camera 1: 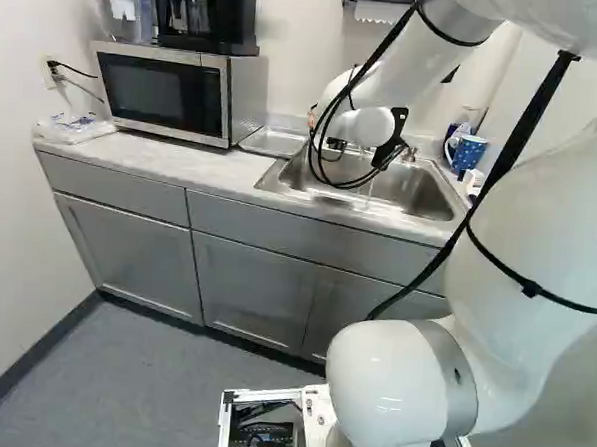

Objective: Rinse the cup and place it in the tray

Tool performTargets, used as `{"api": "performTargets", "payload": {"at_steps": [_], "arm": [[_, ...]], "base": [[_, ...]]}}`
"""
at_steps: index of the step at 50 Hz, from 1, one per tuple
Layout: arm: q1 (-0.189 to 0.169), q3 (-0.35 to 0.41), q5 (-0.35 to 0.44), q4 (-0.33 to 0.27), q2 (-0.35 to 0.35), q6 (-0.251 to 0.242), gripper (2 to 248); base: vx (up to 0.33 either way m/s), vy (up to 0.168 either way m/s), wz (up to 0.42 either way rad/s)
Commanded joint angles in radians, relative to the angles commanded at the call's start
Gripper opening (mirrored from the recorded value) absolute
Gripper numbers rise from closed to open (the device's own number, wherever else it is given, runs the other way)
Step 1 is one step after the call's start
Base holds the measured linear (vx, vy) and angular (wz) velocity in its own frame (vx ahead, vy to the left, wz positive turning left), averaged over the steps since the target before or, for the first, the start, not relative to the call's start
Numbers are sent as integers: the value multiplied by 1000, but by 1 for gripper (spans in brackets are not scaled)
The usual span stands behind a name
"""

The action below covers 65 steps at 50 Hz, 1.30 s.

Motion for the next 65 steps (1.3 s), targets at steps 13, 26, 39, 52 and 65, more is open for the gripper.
{"api": "performTargets", "payload": {"at_steps": [13,26,39,52,65], "arm": [[0,0,0,0,0,0,124],[0,0,0,0,0,0,124],[0,0,0,0,0,41,124],[0,0,0,0,0,49,124],[0,0,0,0,0,-9,124]], "base": [[0,0,0],[0,0,0],[0,0,0],[0,0,0],[0,0,0]]}}
